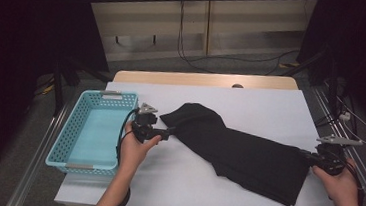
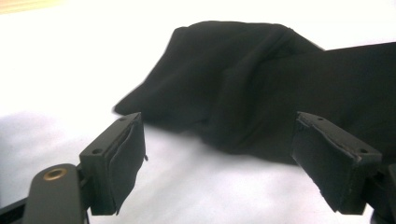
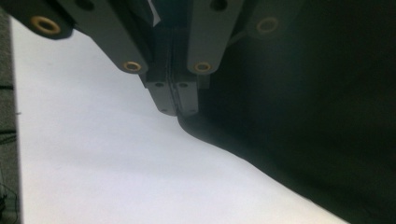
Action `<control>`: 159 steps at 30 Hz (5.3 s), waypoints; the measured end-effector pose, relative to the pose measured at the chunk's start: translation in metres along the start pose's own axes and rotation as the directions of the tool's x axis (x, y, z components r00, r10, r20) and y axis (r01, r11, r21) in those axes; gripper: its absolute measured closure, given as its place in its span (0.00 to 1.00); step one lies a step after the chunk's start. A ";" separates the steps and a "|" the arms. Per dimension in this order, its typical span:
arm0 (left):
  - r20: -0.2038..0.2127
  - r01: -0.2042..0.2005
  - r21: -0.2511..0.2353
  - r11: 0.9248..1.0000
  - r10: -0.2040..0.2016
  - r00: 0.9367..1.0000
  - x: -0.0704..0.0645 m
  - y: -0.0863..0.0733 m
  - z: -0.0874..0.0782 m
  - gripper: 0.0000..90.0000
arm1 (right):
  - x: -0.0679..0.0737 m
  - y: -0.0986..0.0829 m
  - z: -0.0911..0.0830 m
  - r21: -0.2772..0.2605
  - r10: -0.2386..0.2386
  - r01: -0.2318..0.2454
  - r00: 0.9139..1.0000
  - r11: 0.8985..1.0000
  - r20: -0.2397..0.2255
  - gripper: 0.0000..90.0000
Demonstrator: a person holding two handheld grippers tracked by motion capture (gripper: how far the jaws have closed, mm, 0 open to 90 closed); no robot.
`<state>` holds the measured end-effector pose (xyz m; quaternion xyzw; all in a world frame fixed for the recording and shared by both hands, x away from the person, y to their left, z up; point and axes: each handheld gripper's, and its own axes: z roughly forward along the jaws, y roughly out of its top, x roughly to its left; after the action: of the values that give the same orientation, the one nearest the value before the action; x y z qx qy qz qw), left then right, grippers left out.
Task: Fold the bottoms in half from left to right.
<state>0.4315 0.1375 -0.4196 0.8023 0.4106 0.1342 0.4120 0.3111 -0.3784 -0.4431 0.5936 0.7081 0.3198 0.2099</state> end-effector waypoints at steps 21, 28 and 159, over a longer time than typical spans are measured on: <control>-0.021 -0.040 0.053 0.998 0.041 0.999 0.010 0.024 0.051 0.59 | 0.112 0.021 0.031 -0.016 -0.209 0.211 0.953 0.977 -0.220 0.38; 0.008 0.010 0.107 0.994 -0.011 1.000 0.009 0.014 0.063 0.85 | 0.143 0.014 0.039 -0.012 -0.251 0.258 0.926 0.966 -0.282 0.34; -0.136 0.144 0.163 0.976 -0.122 0.983 0.053 0.042 0.057 0.99 | 0.168 0.006 0.025 -0.083 -0.332 0.324 0.875 0.942 -0.352 0.38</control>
<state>0.5186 0.1334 -0.4292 0.7955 0.4985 0.1204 0.3228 0.2974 -0.2092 -0.4426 0.3939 0.8211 0.3909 0.1339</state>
